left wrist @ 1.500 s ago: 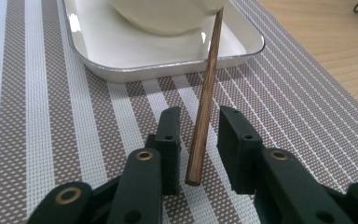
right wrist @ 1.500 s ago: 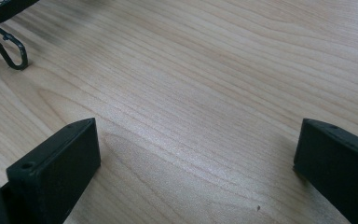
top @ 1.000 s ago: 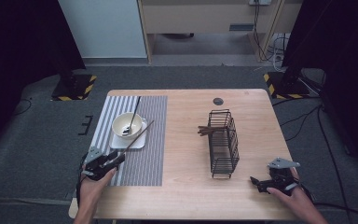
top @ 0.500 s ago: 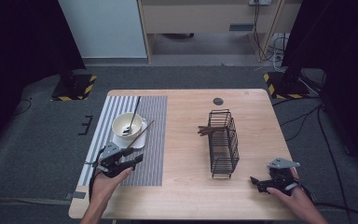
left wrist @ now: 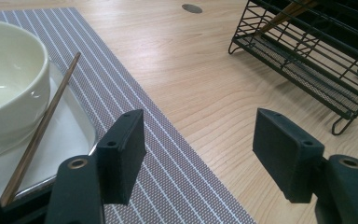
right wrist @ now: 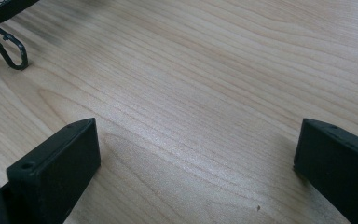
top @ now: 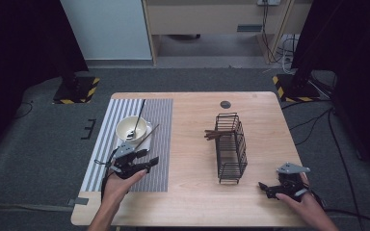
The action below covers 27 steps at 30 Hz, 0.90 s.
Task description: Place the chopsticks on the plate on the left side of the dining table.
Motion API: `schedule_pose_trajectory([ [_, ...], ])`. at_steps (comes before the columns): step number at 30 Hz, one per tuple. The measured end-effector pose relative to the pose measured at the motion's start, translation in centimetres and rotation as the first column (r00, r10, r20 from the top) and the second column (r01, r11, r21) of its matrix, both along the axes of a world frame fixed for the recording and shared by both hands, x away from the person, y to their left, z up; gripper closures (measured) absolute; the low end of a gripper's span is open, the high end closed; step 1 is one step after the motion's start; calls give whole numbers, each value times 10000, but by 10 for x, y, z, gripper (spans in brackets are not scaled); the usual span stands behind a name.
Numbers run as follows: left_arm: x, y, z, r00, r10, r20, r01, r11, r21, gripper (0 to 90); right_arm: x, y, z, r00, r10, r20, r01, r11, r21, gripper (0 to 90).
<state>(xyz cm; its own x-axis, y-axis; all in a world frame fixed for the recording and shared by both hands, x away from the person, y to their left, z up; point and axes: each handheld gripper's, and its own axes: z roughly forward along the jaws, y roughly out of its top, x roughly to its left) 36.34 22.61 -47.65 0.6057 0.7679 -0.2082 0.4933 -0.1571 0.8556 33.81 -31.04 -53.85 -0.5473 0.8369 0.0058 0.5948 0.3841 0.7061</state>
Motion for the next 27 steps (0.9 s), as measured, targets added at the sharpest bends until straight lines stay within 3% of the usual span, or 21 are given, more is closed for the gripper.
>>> schedule_pose_trajectory([
  [15,13,-30,23,9983,-338,479,333,9994,116,326,0,0,0,10000,0,-1,0,10000,6,3],
  [27,26,-61,45,9959,-727,544,723,9973,80,340,0,0,0,10000,-1,-3,1,10000,5,3],
])
